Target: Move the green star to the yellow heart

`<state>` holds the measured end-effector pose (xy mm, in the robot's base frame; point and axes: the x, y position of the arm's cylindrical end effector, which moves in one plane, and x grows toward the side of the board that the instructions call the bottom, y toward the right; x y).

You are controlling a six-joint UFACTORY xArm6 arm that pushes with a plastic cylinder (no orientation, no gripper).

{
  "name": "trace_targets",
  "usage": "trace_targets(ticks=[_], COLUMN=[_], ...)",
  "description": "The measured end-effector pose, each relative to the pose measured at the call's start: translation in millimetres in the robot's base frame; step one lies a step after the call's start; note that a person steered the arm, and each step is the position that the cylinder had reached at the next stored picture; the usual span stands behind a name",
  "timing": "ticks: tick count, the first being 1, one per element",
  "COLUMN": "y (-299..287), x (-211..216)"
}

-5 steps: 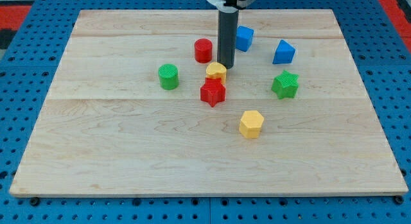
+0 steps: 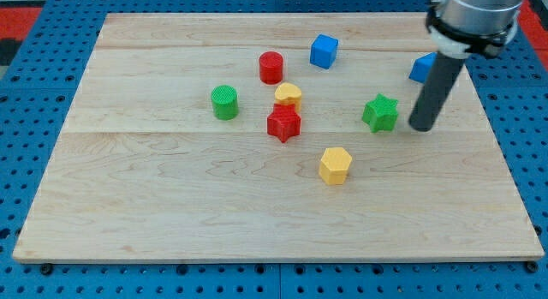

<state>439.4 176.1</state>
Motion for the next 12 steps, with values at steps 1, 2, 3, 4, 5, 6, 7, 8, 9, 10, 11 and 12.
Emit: trace_targets(ticks=[1,2,3,4,5,6,7,8,9,10,11,12], y=[-49,-70,-45,-36,-77,-111,-92,-32,-14,-43,-66,-68], x=[-3,-3,-4,-11,-10,-5,-4,-5,-20,-20,-20,-20])
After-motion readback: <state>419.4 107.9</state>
